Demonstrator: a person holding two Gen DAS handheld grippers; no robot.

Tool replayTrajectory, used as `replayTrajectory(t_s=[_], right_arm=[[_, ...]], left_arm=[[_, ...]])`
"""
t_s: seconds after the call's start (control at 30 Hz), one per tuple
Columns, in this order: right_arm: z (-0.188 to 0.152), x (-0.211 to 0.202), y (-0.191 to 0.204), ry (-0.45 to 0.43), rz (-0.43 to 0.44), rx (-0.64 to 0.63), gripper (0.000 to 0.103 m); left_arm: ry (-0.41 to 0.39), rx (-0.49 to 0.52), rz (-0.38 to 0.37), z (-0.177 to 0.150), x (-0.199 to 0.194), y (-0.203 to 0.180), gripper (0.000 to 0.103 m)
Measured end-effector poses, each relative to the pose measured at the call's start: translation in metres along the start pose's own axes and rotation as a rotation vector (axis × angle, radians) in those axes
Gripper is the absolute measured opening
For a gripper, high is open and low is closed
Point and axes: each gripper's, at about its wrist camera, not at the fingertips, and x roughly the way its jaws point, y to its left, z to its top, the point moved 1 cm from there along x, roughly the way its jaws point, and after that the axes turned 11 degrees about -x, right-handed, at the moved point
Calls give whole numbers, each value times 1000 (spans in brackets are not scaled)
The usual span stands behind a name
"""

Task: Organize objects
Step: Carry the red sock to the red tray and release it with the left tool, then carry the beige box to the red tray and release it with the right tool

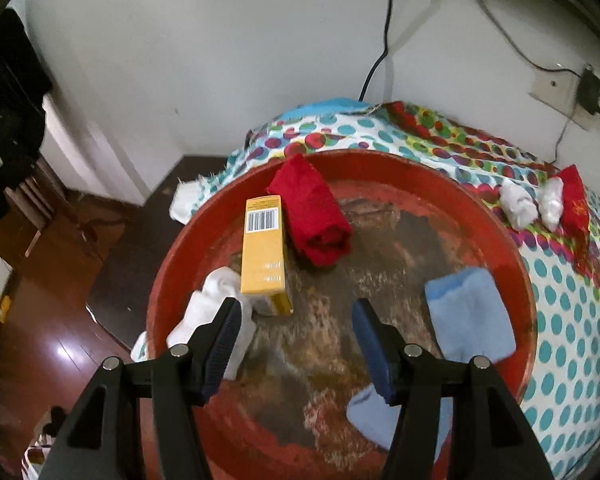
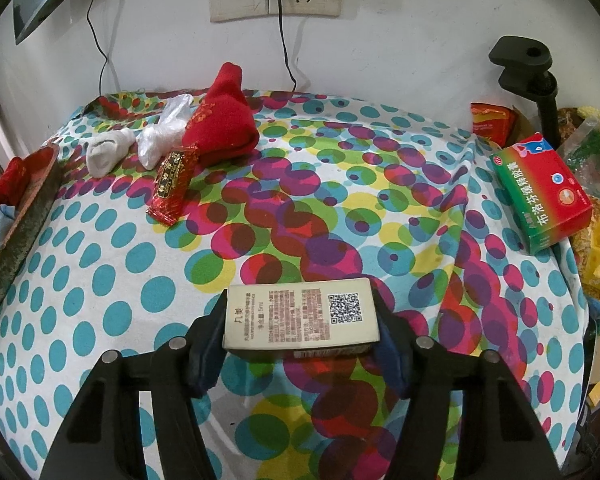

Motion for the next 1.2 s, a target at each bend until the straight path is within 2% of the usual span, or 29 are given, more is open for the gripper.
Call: replayTrajectory(t_s=[0.13,0.3,0.53,0.7,0.83,0.93,1.1,1.2], right_arm=[[0,0,1,1,-3,-2,60],[1,0,1,3,-7,-3,60],[1,1,3,3,-10,-5,60],[0,1,0,4,-26,-16,60],[-2,0,-1,4,-42,-27,60],[-2,-1,-2,4,-59,-38,60],[-6,-2,-12,26,-76,31,60],[-4,-3,-14,51,-100,50,60]], left_arm=[[-72,67,50,-19,-17,-9,59],[-118,104,56,-31,-30,-6,59],[-82,-21,95,-38,-25,33,59],[-58,-119,77,-41,-19,51,59],[-60,-127,103,-44,-14,52,59],[-59,-154,71,-45,-11,55,59],[-96,-117,140,-45,-9,54,59],[-87,-128,121,-45,-8,58,59]])
